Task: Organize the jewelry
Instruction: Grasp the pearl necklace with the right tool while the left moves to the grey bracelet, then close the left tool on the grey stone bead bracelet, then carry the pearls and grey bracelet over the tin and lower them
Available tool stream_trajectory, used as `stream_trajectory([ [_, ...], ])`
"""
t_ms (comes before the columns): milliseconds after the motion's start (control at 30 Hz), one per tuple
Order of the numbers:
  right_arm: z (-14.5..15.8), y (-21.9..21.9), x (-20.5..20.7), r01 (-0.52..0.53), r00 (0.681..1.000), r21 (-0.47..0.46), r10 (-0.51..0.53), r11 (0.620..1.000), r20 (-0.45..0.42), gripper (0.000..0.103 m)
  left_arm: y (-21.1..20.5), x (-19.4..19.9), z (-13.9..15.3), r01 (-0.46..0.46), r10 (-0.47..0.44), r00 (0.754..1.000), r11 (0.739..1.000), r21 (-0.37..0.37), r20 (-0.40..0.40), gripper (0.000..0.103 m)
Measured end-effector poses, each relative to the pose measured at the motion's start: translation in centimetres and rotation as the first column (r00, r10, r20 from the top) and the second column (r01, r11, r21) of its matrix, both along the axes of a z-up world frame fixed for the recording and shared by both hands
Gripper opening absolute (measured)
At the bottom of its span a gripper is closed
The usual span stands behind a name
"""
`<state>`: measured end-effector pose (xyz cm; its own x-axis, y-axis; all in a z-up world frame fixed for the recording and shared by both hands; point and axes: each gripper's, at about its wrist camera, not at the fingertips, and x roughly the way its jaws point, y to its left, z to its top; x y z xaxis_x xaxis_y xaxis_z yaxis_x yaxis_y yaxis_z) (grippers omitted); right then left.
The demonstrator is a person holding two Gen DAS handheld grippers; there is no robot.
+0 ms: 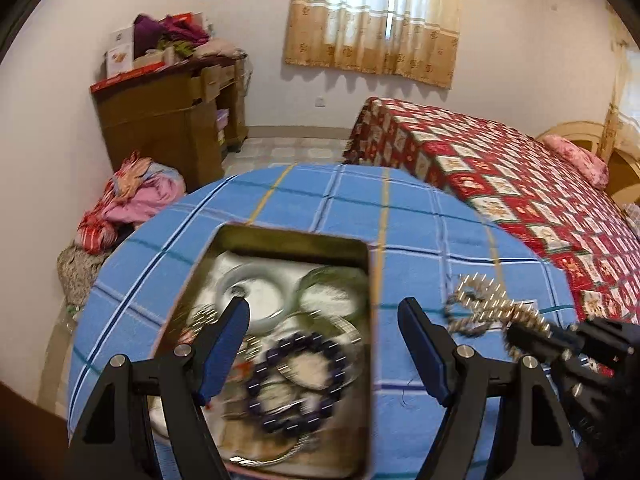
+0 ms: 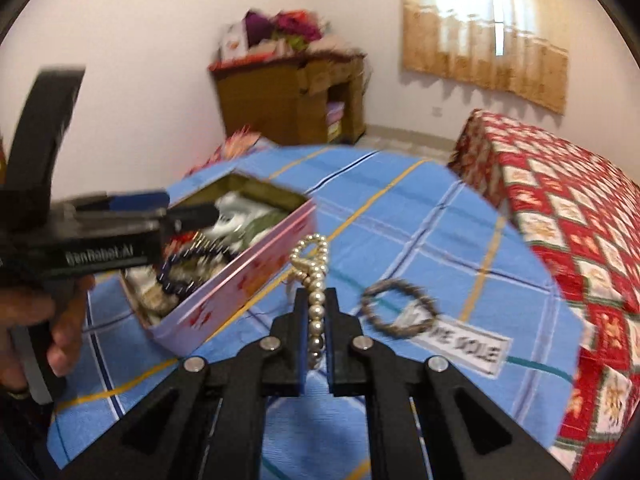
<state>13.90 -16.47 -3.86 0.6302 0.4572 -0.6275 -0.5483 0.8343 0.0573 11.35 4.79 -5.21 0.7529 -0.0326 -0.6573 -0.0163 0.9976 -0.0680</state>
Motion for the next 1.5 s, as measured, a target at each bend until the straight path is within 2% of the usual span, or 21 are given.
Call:
stream_trajectory([
  [133, 0.6, -3.2, 1.2, 0.114, 0.993, 0.036, -0.115, 0.993, 0.024, 0.009, -3.7, 1.2, 0.3, 0.057, -0.057, 0.998, 0.997, 0.054, 0.001, 0.077],
  [267, 0.2, -5.6, 2.7, 0.222, 0.974, 0.04, -0.223, 0.974, 0.028, 0.009, -6.8, 2.8, -0.6, 0.097, -0.095, 0.995, 0.992, 0.085, -0.026, 0.077],
  [433, -1.0, -7.2, 4.1, 0.291, 0.957, 0.07, -0.29, 0.954, -0.024, 0.009, -9.9, 4.6, -2.5, 0.148, -0.141, 0.987, 0.984, 0.103, -0.078, 0.077],
  [567, -1.6, -7.6, 4.3, 0.302, 0.953, 0.087, -0.298, 0.949, -0.048, 0.009, -11.1, 5.9, -4.6, 0.168, -0.152, 0.979, 0.98, 0.112, -0.137, 0.076],
  [600, -1.6, -7.6, 4.3, 0.299, 0.954, 0.089, -0.295, 0.95, -0.051, 0.009, -11.2, 6.0, -5.0, 0.169, -0.152, 0.977, 0.979, 0.115, -0.147, 0.07],
  [633, -1.7, -7.4, 4.2, 0.295, 0.955, 0.091, -0.292, 0.951, -0.053, 0.009, -11.4, 6.3, -5.7, 0.177, -0.156, 0.973, 0.977, 0.115, -0.168, 0.06],
  [700, -1.9, -7.2, 4.0, 0.282, 0.959, 0.092, -0.278, 0.955, -0.054, 0.009, -11.5, 6.7, -6.6, 0.186, -0.162, 0.967, 0.976, 0.111, -0.196, 0.048],
  [767, -2.1, -6.8, 3.9, 0.267, 0.963, 0.082, -0.263, 0.96, -0.052, 0.009, -11.6, 6.7, -6.9, 0.201, -0.181, 0.965, 0.975, 0.094, -0.19, 0.045],
  [800, -2.1, -6.8, 3.8, 0.264, 0.964, 0.083, -0.26, 0.961, -0.049, 0.009, -11.7, 6.7, -7.0, 0.208, -0.188, 0.963, 0.974, 0.091, -0.191, 0.039],
  [833, -2.0, -6.8, 3.6, 0.262, 0.965, 0.087, -0.259, 0.961, -0.044, 0.009, -11.7, 6.7, -7.0, 0.22, -0.202, 0.96, 0.972, 0.077, -0.192, 0.021],
  [867, -1.9, -6.9, 3.6, 0.262, 0.965, 0.088, -0.259, 0.961, -0.043, 0.009, -11.7, 6.5, -7.0, 0.228, -0.21, 0.958, 0.971, 0.072, -0.193, 0.008],
  [1033, -1.6, -7.0, 3.4, 0.262, 0.965, 0.093, -0.26, 0.96, -0.035, 0.009, -11.7, 5.1, -6.4, 0.243, -0.227, 0.958, 0.967, 0.078, -0.173, 0.008],
  [1233, 0.1, -6.4, 2.4, 0.243, 0.97, 0.107, -0.245, 0.964, -0.002, 0.009, -9.9, 1.9, -2.8, 0.216, -0.211, 0.976, 0.971, 0.101, -0.058, 0.008],
  [1500, 2.0, -4.7, 0.9, 0.19, 0.98, 0.125, -0.196, 0.974, 0.044, 0.009, -7.3, -0.7, 0.9, 0.163, -0.168, 0.985, 0.981, 0.105, 0.039, 0.008],
])
